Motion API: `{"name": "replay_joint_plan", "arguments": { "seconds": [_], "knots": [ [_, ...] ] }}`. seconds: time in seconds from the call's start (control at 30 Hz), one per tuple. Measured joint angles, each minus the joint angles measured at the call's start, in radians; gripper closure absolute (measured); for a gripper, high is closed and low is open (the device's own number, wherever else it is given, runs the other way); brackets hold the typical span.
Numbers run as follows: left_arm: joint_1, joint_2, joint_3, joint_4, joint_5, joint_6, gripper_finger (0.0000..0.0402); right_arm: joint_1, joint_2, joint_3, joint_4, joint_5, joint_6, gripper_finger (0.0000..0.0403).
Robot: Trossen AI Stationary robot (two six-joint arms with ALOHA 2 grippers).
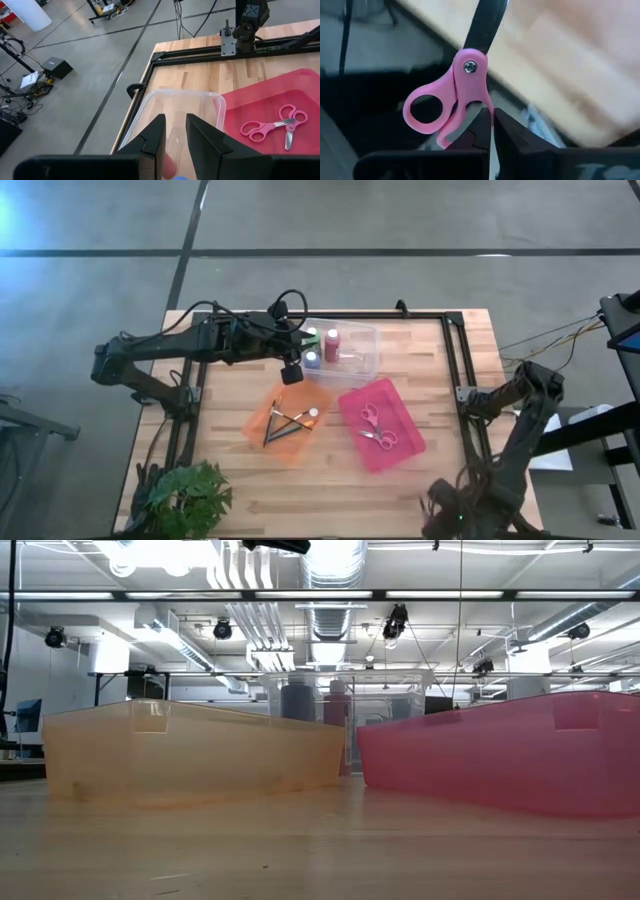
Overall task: Pick & Place Paint Supplies
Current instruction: Put the pink scissors into the pink bin
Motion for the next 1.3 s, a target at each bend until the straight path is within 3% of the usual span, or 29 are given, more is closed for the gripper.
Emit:
{"name": "replay_joint_plan", "arguments": {
  "seconds": [0.17,0.3,0.53,0.7,0.9,1.3],
  "knots": [
    [0.000,-0.001,-0.009,-0.001,0.000,-0.022,0.0319,-0.097,-0.055,0.046,-0.233,0.119,-0.055,0.0395],
    [0.000,-0.001,-0.014,-0.029,0.000,-0.039,0.0319,-0.249,-0.127,-0.035,-0.242,0.186,-0.227,0.0395],
    [-0.011,-0.030,-0.015,-0.124,0.000,-0.043,0.0319,-0.558,-0.242,-0.251,-0.009,0.203,-0.636,0.0395],
    [-0.029,-0.066,-0.014,-0.188,0.001,-0.075,0.0319,-0.705,-0.321,-0.383,0.110,0.065,-0.840,0.0395],
    [-0.031,-0.098,-0.028,-0.239,0.000,-0.163,0.0319,-0.766,-0.358,-0.461,0.111,-0.070,-0.950,0.0395],
    [-0.049,-0.117,-0.148,-0.248,0.000,-0.335,0.0319,-0.813,-0.330,-0.484,0.102,-0.071,-0.983,0.0395]
  ]
}}
